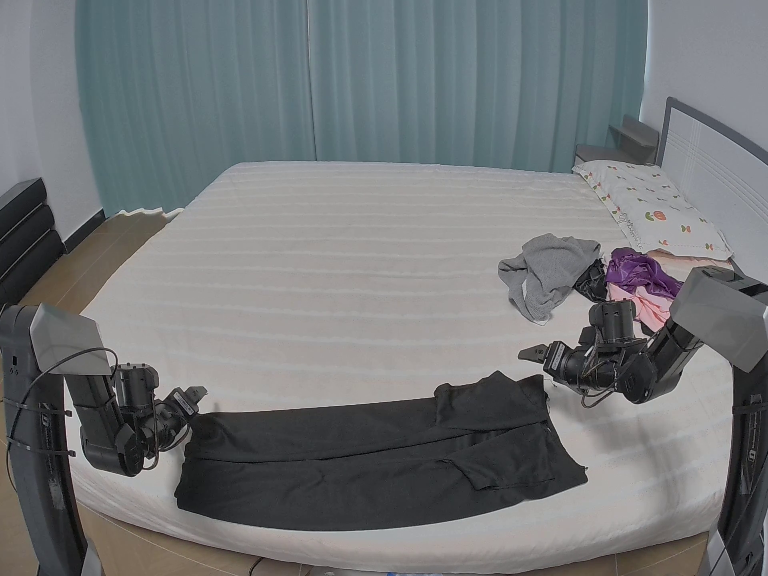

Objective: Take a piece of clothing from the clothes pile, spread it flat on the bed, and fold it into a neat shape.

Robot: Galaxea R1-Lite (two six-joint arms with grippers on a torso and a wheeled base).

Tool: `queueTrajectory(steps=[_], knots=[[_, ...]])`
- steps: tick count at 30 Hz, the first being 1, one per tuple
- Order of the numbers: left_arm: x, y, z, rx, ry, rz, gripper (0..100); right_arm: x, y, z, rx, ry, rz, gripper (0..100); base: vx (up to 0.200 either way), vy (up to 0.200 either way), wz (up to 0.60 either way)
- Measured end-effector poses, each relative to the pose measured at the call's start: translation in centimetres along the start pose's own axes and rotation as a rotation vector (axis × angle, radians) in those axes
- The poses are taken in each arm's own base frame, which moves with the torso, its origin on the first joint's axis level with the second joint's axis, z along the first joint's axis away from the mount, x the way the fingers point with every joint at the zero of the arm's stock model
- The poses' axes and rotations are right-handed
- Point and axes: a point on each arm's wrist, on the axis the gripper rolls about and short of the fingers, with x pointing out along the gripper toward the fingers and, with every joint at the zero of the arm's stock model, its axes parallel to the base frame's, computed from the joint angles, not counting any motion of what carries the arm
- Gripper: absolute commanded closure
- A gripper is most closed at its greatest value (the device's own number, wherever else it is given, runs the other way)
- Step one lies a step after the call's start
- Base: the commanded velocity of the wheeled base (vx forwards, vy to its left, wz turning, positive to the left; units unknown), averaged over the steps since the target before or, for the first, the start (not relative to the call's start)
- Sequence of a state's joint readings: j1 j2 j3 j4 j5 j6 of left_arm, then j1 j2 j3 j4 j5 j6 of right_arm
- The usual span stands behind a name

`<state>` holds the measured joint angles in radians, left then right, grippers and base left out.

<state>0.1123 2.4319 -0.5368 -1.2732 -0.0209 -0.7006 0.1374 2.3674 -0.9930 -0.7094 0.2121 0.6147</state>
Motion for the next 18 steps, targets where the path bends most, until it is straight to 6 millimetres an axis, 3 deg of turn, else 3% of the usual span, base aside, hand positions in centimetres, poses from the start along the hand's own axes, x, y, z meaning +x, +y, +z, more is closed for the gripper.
queueTrajectory(steps=[9, 18], knots=[[-0.8, -0.4, 1.7, -0.162, 0.063, -0.081, 0, -2.0, 0.0, -2.4, -0.177, 0.092, 0.164, 0, 0.000, 0.000, 0.00], [-1.0, -0.8, 2.4, -0.167, 0.046, -0.096, 0, -0.9, -0.4, -3.5, -0.216, 0.124, 0.166, 0, 0.000, 0.000, 0.00]])
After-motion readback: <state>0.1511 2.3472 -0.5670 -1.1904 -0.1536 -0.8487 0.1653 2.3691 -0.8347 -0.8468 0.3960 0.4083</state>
